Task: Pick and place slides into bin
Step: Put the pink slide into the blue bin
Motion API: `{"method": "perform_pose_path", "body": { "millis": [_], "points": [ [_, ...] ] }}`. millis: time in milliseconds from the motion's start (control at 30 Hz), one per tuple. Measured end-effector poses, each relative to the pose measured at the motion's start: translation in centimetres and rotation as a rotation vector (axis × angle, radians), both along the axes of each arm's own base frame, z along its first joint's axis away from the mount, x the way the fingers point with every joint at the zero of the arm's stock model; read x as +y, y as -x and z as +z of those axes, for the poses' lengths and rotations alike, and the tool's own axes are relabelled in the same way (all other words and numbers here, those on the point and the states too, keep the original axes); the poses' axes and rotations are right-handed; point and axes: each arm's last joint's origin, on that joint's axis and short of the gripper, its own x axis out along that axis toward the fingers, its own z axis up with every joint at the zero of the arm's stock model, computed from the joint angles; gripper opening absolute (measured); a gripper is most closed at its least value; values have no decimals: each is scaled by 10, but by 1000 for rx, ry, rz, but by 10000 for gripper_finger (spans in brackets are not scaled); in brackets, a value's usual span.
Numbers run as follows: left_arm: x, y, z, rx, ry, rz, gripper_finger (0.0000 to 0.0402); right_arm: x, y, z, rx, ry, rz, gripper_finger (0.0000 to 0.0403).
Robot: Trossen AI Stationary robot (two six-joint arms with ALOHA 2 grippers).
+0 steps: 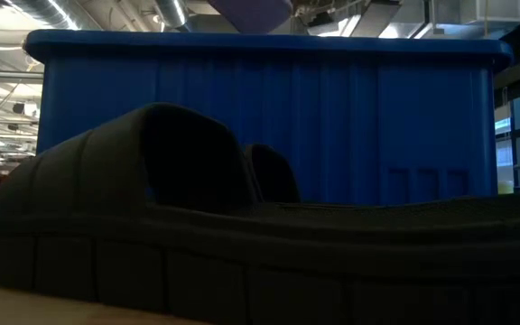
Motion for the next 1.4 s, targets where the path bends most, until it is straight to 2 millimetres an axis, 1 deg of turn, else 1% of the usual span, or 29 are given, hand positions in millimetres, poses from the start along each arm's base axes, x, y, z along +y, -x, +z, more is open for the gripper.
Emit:
{"method": "perform_pose_path", "body": {
  "millis": [267, 400, 500, 700, 833, 967, 1067, 1167, 1267, 1400],
  "points": [
    [1, -3, 1, -52, 13, -2, 3, -16, -8, 1, -22, 0, -39, 253],
    [1, -4, 3, -85, 17, -5, 2, -22, -11, -3, 10, 17, -46, 253],
    [1, -5, 4, -97, 18, -9, 2, -22, -16, -7, 24, 25, -25, 253],
    [8, -5, 4, -92, 17, 2, 2, -19, -28, -13, 17, 50, 12, 253],
    [11, -5, 4, -80, 11, 9, 2, -19, -29, -12, 7, 53, 10, 253],
    [9, -5, 4, -81, 24, -22, 2, -26, -30, -12, 17, 62, -6, 253],
    [8, -5, 4, -78, 12, -5, 2, -32, -31, -12, 25, 67, -17, 253],
    [9, -5, 4, -66, 5, -4, 2, -32, -31, -12, 33, 72, -15, 253],
    [8, -5, 3, -54, 3, -18, 3, -31, -31, -13, 60, 76, 10, 244],
    [8, -5, 3, -49, 9, -34, 2, -31, -32, -13, 73, 50, 45, 203]
  ]
}}
